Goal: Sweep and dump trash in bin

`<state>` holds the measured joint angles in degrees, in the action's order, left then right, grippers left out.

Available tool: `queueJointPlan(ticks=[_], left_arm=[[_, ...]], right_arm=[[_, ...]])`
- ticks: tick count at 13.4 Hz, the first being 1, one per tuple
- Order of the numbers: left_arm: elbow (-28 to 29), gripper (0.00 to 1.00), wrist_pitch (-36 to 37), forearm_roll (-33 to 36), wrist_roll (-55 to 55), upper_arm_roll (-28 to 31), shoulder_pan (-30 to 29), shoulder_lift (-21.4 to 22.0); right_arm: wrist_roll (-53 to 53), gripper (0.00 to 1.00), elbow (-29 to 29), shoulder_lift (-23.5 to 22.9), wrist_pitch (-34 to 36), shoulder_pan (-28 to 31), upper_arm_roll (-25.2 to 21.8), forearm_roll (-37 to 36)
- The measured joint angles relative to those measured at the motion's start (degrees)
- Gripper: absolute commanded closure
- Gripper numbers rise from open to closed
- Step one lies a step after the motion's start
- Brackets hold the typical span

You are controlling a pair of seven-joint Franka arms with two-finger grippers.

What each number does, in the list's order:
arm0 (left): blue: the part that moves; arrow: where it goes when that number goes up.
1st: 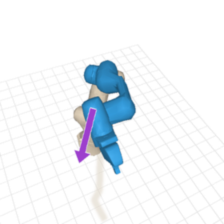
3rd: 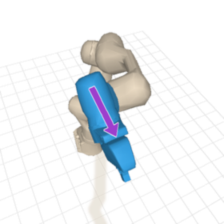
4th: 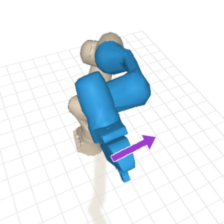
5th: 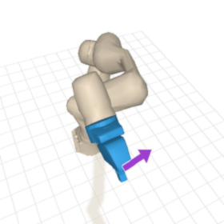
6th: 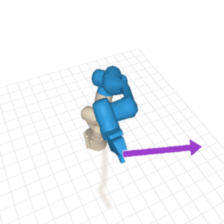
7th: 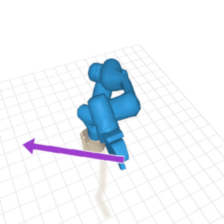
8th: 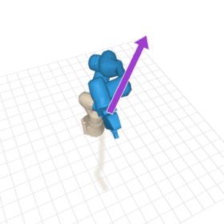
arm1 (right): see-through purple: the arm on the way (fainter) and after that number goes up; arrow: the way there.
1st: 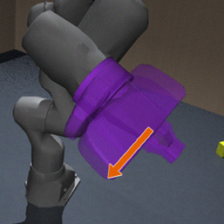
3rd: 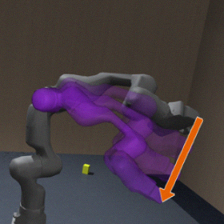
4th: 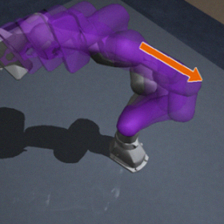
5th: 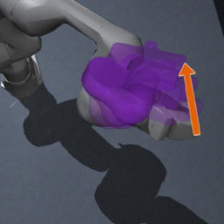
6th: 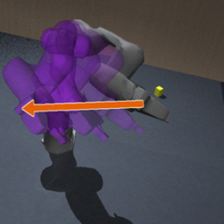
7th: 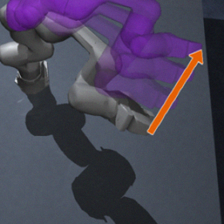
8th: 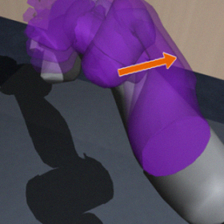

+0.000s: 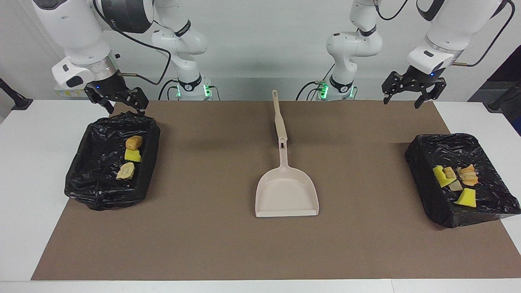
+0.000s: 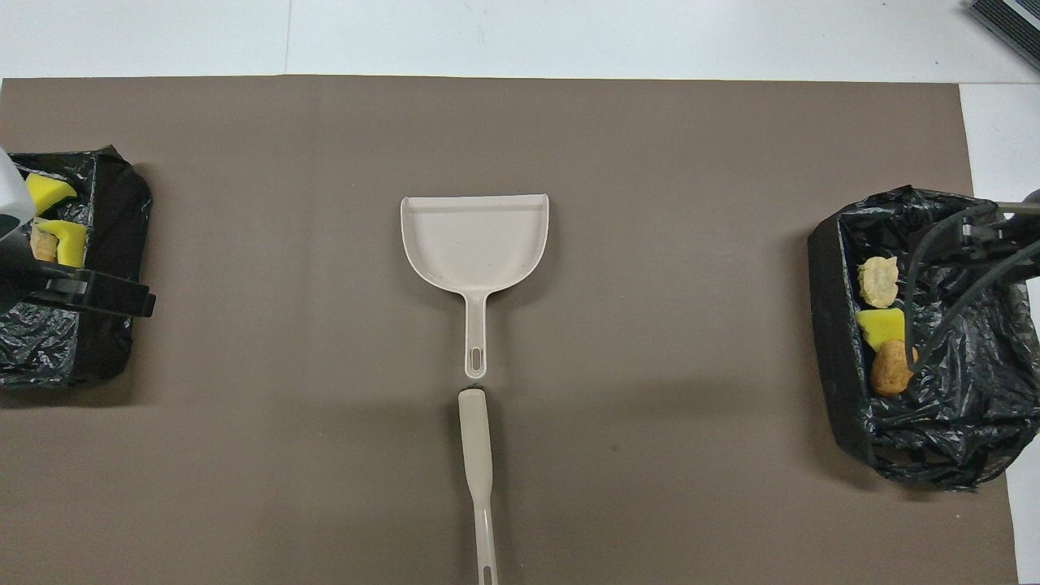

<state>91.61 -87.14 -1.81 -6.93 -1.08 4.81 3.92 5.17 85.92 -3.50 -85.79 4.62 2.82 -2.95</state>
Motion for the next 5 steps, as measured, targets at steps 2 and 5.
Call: queueJointPlan(ticks=[2, 5], left_arm=[[-2.26, 0.00, 0.68, 0.05, -0.01, -0.03, 0.00, -1.47], [-3.82, 0.00, 1.18, 0.18, -0.02, -0.04, 0.00, -2.84]], right_arm=[[0.00, 0.00, 0.01, 0.00, 0.01, 0.00, 0.00, 0.00], [0.00, 0.00, 0.03, 0.00, 0.11, 0.01, 0.00, 0.00]])
